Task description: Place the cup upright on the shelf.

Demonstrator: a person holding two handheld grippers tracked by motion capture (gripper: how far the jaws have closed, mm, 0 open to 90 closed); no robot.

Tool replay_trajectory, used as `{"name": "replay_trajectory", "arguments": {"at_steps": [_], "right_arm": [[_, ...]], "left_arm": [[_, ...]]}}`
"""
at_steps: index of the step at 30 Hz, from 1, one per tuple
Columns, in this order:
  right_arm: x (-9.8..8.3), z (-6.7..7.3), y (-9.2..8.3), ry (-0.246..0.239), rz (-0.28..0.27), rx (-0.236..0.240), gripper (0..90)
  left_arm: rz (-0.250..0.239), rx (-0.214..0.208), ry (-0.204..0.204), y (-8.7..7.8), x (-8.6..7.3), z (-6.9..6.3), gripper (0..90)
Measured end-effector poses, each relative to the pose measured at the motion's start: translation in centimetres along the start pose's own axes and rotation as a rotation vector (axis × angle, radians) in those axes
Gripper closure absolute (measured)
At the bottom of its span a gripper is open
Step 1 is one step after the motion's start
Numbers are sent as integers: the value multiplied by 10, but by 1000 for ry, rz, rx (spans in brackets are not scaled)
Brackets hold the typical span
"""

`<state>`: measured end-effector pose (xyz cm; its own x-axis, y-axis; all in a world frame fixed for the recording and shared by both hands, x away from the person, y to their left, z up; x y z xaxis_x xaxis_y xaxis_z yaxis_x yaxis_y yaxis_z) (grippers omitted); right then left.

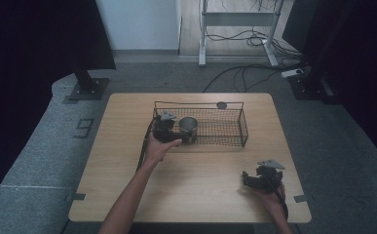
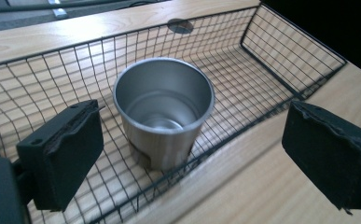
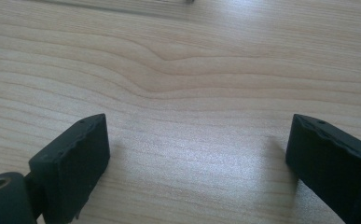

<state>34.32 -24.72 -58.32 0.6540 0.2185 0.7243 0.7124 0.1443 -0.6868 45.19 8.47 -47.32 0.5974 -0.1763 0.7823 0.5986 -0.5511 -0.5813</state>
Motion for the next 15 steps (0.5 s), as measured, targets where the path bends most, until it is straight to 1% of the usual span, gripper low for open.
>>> {"name": "replay_trajectory", "arguments": {"at_steps": [4,7,8,9,12,15], "right_arm": [[0,0,0,-1,-1,-1,60],[0,0,0,1,-1,-1,60],[0,0,0,1,-1,-1,60],[0,0,0,1,-1,-1,60],[0,0,0,0,0,0,60],[0,0,0,0,0,0,60]], "left_arm": [[1,-25,14,-13,-12,-2,60],[2,-22,26,-24,-25,-3,62],[-1,-19,28,-31,-34,-3,64],[-1,-19,28,-31,-34,-3,65],[-9,-30,16,-41,-48,-2,71],[-9,-36,28,-50,-63,-4,77]]}}
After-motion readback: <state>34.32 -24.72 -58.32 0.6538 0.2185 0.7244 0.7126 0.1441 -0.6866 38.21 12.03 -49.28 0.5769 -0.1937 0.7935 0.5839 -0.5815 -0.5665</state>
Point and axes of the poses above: each handheld gripper's, and its own axes: y roughly forward along the jaws, x roughly out of its top, z roughly to its left, the point moved 4 cm from there along y, roughly forward along the jaws, and after that the axes turned 6 degrees about -y, right-handed, at the moved point
